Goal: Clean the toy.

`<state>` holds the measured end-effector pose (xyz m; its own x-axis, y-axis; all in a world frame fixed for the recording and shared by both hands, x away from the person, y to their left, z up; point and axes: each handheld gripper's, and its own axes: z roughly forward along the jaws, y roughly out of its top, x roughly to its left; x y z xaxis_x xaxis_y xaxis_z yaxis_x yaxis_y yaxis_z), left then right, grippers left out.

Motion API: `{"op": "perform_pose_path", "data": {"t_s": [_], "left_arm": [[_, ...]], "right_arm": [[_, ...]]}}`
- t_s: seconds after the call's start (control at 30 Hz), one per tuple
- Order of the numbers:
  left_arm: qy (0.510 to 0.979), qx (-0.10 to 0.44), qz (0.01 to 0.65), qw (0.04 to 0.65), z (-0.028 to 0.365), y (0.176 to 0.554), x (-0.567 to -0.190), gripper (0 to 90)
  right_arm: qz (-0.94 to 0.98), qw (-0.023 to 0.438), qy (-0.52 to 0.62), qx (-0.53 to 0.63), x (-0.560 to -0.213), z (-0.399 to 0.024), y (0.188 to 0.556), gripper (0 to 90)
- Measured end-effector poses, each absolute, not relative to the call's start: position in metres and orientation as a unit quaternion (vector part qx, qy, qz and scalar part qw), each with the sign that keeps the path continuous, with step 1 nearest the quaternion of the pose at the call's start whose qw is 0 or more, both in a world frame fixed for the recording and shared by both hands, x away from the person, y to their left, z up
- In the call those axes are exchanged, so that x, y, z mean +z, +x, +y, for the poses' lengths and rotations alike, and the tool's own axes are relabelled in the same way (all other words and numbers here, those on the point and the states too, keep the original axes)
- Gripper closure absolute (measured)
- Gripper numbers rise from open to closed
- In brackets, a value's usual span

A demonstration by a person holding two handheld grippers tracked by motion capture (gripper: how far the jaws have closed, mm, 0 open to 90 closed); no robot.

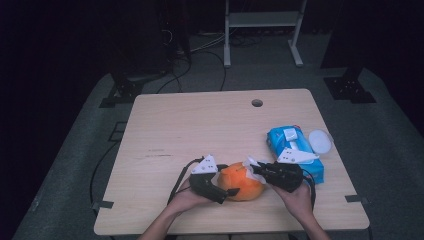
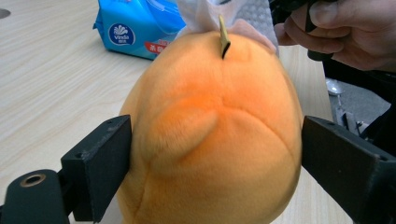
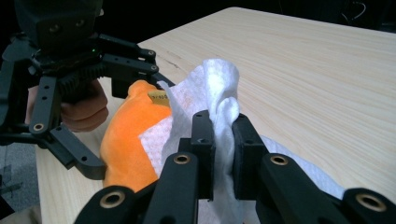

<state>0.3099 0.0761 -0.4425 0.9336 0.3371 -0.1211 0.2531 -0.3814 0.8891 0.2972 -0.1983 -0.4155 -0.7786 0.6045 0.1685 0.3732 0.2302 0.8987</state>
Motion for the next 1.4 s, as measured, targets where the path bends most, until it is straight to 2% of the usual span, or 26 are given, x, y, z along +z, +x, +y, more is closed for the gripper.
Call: {"op": "perform_pose_path", "data": {"t_s": [0.07, 0.23, 0.43, 0.5, 0.57, 0.67, 0.8, 0.97, 1.1, 1.4], "left_arm": [[0.832, 0.046, 0.176, 0.525, 0.076, 0.309, -0.442, 13.5], [0.833, 0.081, 0.165, 0.523, 0.079, 0.302, -0.434, 34.7], [0.837, 0.101, 0.154, 0.516, 0.073, 0.295, -0.426, 38.0], [0.836, 0.101, 0.154, 0.517, 0.075, 0.293, -0.422, 38.4], [0.833, 0.097, 0.155, 0.522, 0.078, 0.293, -0.420, 38.7], [0.836, 0.090, 0.155, 0.519, 0.078, 0.295, -0.423, 36.3], [0.830, 0.073, 0.162, 0.528, 0.076, 0.301, -0.428, 19.7], [0.827, 0.060, 0.171, 0.531, 0.076, 0.306, -0.436, 9.3], [0.826, 0.044, 0.172, 0.534, 0.078, 0.309, -0.438, 9.1], [0.823, 0.006, 0.168, 0.542, 0.088, 0.315, -0.439, 14.6]], "right_arm": [[0.774, 0.104, 0.321, 0.535, -0.417, -0.200, 0.298, 80.7], [0.769, 0.120, 0.315, 0.543, -0.408, -0.196, 0.291, 80.8], [0.768, 0.115, 0.276, 0.567, -0.397, -0.181, 0.280, 80.8], [0.773, 0.132, 0.260, 0.563, -0.395, -0.174, 0.275, 80.7], [0.773, 0.128, 0.263, 0.563, -0.395, -0.176, 0.276, 80.8], [0.779, 0.114, 0.278, 0.550, -0.402, -0.180, 0.284, 80.9], [0.785, 0.107, 0.293, 0.536, -0.411, -0.185, 0.291, 80.9], [0.784, 0.103, 0.305, 0.531, -0.414, -0.190, 0.295, 80.9], [0.785, 0.107, 0.309, 0.526, -0.416, -0.193, 0.296, 80.9], [0.785, 0.102, 0.315, 0.523, -0.419, -0.197, 0.298, 80.8]]}}
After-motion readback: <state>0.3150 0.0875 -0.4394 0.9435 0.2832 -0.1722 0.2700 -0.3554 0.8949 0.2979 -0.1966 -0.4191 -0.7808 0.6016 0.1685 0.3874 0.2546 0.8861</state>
